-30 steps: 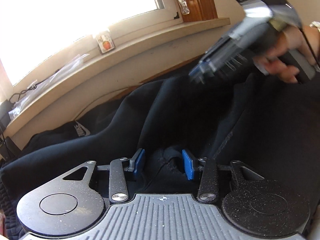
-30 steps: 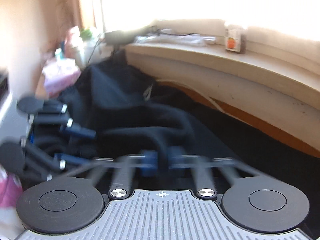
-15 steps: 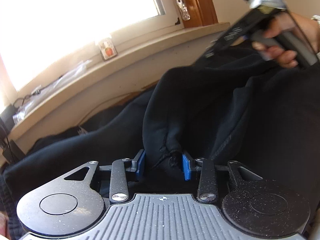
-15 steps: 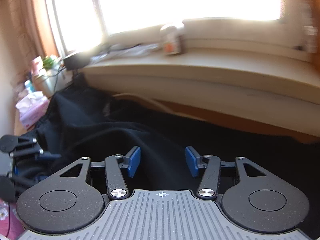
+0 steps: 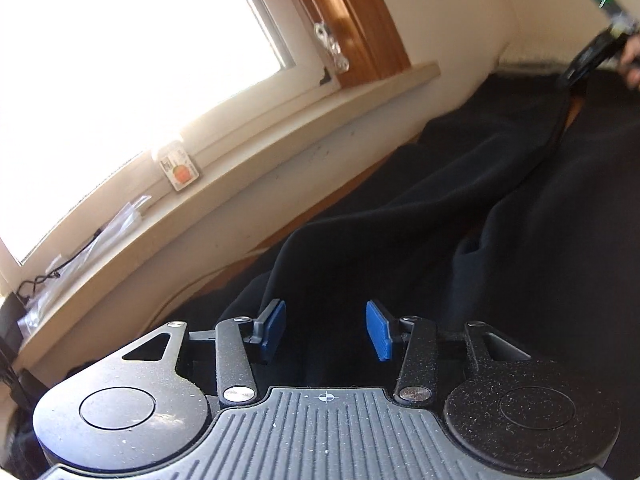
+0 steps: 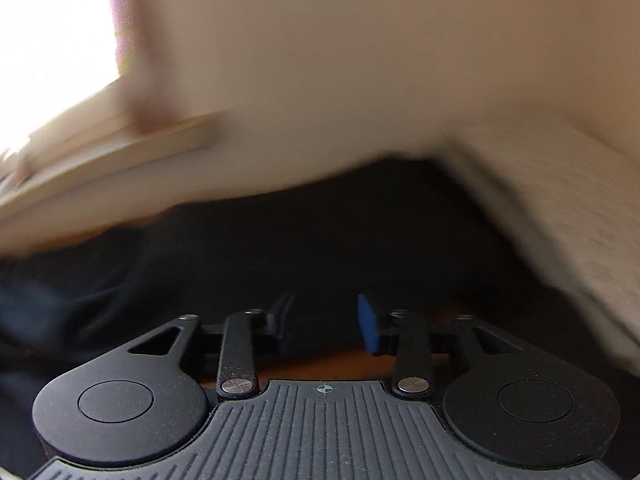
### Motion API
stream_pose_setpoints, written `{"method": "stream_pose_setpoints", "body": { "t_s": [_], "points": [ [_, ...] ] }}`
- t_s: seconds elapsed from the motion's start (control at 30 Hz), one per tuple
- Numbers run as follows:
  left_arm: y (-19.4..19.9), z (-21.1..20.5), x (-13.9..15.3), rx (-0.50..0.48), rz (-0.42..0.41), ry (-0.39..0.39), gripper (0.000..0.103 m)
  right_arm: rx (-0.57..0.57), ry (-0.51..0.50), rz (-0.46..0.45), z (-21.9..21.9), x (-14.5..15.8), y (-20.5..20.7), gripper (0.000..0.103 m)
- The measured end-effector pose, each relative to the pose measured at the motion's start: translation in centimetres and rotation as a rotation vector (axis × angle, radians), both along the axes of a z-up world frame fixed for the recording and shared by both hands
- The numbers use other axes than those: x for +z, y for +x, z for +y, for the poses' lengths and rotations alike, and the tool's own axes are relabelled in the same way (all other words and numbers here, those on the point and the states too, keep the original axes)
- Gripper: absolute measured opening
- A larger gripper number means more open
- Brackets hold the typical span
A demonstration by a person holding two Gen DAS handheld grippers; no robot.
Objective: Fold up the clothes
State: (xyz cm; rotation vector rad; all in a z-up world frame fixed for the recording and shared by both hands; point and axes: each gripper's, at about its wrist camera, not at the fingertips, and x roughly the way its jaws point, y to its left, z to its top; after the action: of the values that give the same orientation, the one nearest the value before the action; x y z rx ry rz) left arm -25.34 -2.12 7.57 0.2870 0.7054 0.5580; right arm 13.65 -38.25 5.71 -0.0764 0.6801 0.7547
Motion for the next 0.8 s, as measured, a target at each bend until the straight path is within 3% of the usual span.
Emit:
{"method": "stream_pose_setpoints", "body": {
  "t_s": [0.13,0.33,0.43,0.5,0.63,0.7,0.73,0.8],
  "points": [
    [0.3,1.5,-0.5,0.028,0.023,-0.057,0.047,-0.089,0.031,0.053,-3.8,-0.7,2.4,0.036],
    [-0.3,1.9,-1.3,0.037,0.041,-0.061,0.047,-0.089,0.104,0.147,-2.8,-2.4,3.5,0.036],
    [-1.1,1.7,-1.4,0.040,0.049,-0.066,0.047,-0.151,0.019,0.128,-0.8,-2.9,4.1,0.037],
    [-1.5,1.7,-1.5,0.042,0.050,-0.073,0.047,-0.188,0.028,0.132,-0.3,-2.9,4.9,0.037],
    [-2.0,1.7,-1.5,0.039,0.044,-0.087,0.047,-0.149,-0.003,0.077,1.5,-3.0,5.7,0.038],
    [-2.1,1.9,-1.5,0.033,0.042,-0.094,0.046,-0.140,-0.031,0.054,2.5,-3.0,5.8,0.025],
    [-2.2,2.0,-1.4,0.032,0.042,-0.098,0.045,-0.135,-0.034,0.051,2.8,-2.8,5.9,0.011],
    [-2.2,2.2,-1.2,0.034,0.046,-0.103,0.042,-0.136,-0.026,0.001,3.4,-1.5,6.3,0.009]
  ]
}}
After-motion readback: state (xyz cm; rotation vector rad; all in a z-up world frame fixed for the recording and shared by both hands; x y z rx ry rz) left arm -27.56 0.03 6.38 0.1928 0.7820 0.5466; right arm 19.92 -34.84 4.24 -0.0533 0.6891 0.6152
